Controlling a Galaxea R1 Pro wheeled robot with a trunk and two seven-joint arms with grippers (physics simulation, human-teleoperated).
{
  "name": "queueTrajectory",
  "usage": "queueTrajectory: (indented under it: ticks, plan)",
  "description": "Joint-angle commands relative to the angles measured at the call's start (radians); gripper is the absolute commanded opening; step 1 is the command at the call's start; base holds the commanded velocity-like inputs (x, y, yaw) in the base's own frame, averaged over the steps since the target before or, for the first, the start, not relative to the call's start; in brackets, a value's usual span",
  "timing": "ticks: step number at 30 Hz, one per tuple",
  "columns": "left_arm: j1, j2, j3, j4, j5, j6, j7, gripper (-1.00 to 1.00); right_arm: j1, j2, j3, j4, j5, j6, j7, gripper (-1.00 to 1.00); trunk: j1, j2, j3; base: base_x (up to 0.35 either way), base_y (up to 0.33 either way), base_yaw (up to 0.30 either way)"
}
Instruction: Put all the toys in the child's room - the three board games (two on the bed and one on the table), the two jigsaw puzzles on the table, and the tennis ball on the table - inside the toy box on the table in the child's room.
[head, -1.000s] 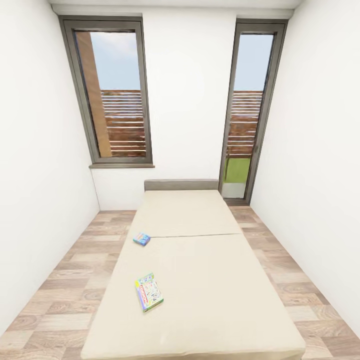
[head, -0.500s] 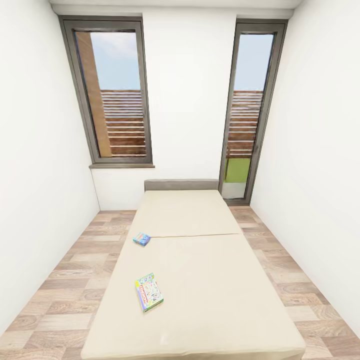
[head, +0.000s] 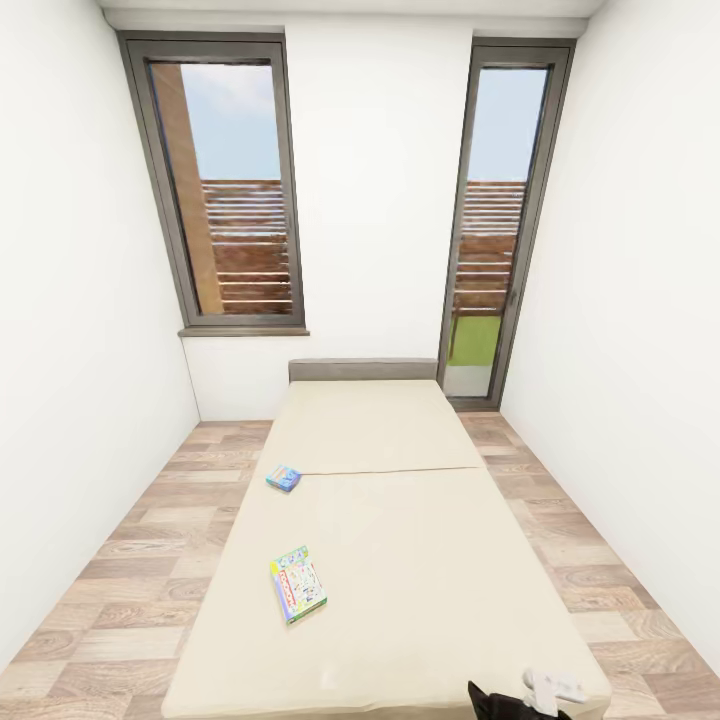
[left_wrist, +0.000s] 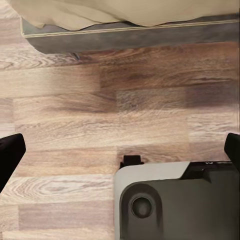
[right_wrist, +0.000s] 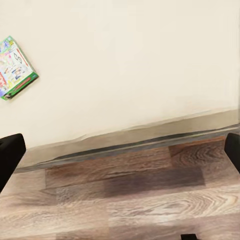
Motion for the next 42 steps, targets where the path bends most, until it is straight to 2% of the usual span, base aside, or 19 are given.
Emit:
queueTrajectory:
  ticks: [1, 6, 17, 28, 42]
  plan:
    - [-0.001, -0.006, -0.001, 0.001, -0.001, -0.003, -0.001, 1.00, 0.000, 0.001, -0.002, -0.001, -0.003, 0.005, 0.004, 1.00, 0.000, 0.000, 0.000, 0.000, 0.000, 0.000]
    - [-0.003, -0.007, -0.001, -0.001, -0.001, -0.005, -0.001, 1.00, -0.001, 0.003, 0.002, 0.004, -0.002, -0.004, 0.004, 1.00, 0.000, 0.000, 0.000, 0.000, 0.000, 0.000]
    - [-0.034, -0.027, -0.009, -0.022, -0.003, -0.064, -0.001, 1.00, -0.031, 0.060, 0.023, 0.066, 0.000, -0.065, 0.006, 1.00, 0.000, 0.000, 0.000, 0.000, 0.000, 0.000]
    - [-0.036, -0.029, -0.013, -0.023, -0.003, -0.072, -0.001, 1.00, -0.036, 0.063, 0.024, 0.127, -0.001, -0.127, 0.009, 1.00, 0.000, 0.000, 0.000, 0.000, 0.000, 0.000]
    - [-0.037, -0.030, -0.013, -0.024, -0.003, -0.070, -0.001, 1.00, -0.036, 0.063, 0.017, 0.125, -0.003, -0.187, 0.008, 1.00, 0.000, 0.000, 0.000, 0.000, 0.000, 0.000]
